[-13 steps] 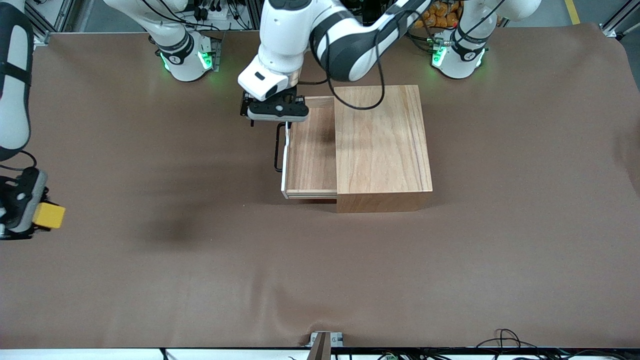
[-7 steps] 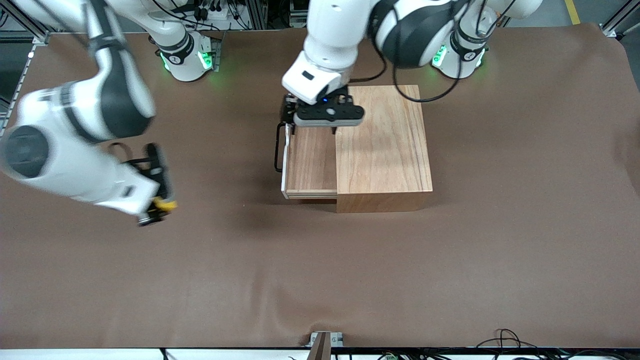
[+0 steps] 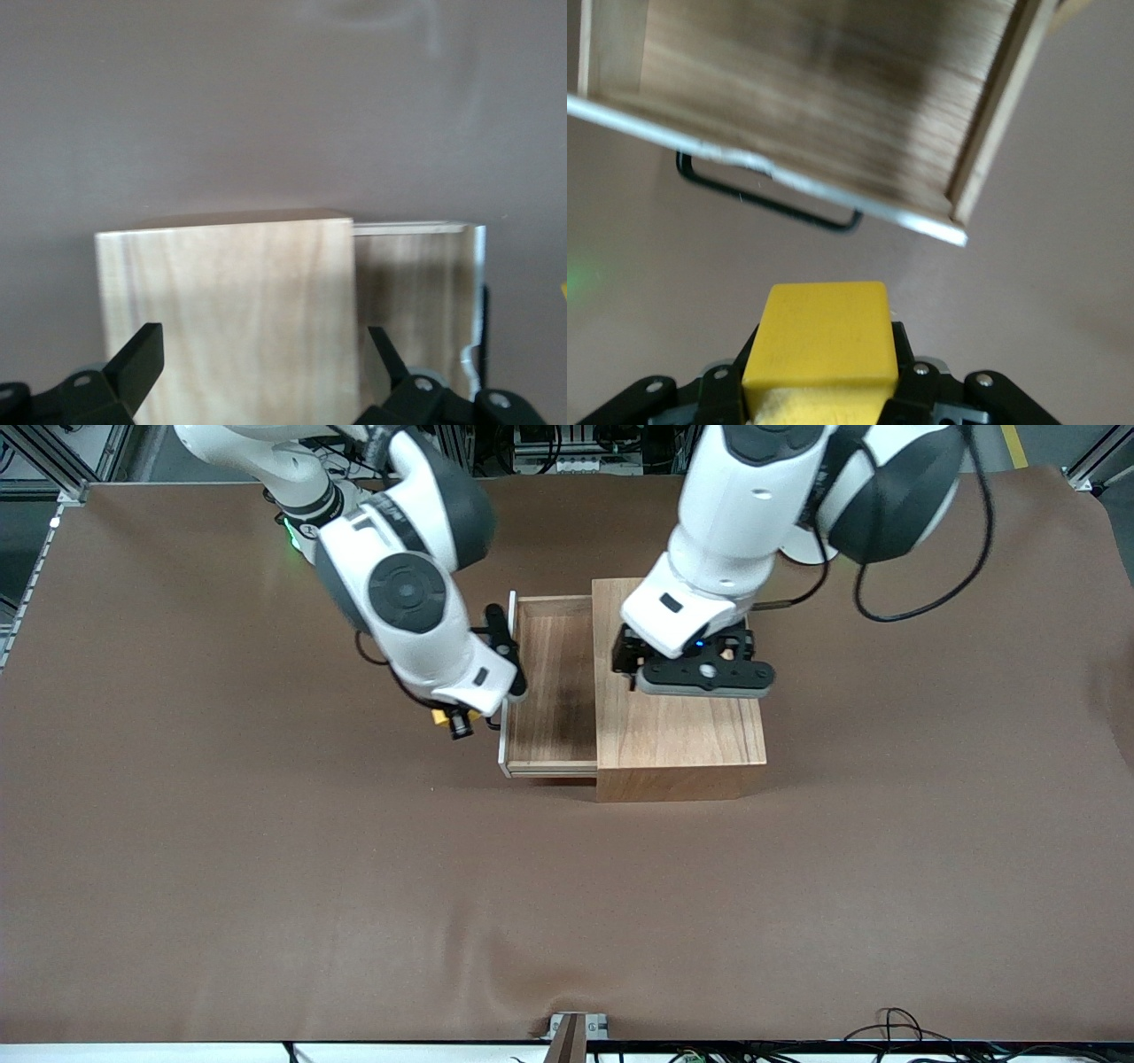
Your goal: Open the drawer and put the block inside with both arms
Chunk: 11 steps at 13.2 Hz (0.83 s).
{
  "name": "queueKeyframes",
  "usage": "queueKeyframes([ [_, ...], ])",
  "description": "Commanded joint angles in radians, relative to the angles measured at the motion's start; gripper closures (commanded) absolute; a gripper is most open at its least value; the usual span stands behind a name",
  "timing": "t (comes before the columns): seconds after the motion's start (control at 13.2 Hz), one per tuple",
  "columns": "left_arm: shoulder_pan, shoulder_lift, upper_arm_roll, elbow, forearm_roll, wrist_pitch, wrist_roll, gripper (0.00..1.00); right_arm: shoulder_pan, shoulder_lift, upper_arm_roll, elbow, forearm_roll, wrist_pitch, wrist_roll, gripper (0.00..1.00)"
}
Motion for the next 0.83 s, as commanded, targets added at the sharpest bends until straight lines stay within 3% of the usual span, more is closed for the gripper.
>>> queueKeyframes([
  [0.0, 0.106, -0.040, -0.007, -0.026, -0.083, -0.031, 0.120, 0.00, 0.057, -0.010, -0.010, -0.048, -0.031, 0.030, 0.157, 1.00],
  [0.38, 0.255, -0.041, -0.005, -0.029, -0.095, -0.084, 0.295, 0.00, 0.141, 0.067, -0.008, -0.047, -0.072, 0.145, 0.378, 1.00],
  [0.76, 0.321, -0.098, 0.007, -0.032, -0.089, -0.217, 0.386, 0.00, 0.172, 0.156, -0.008, -0.044, -0.069, 0.228, 0.384, 0.98],
])
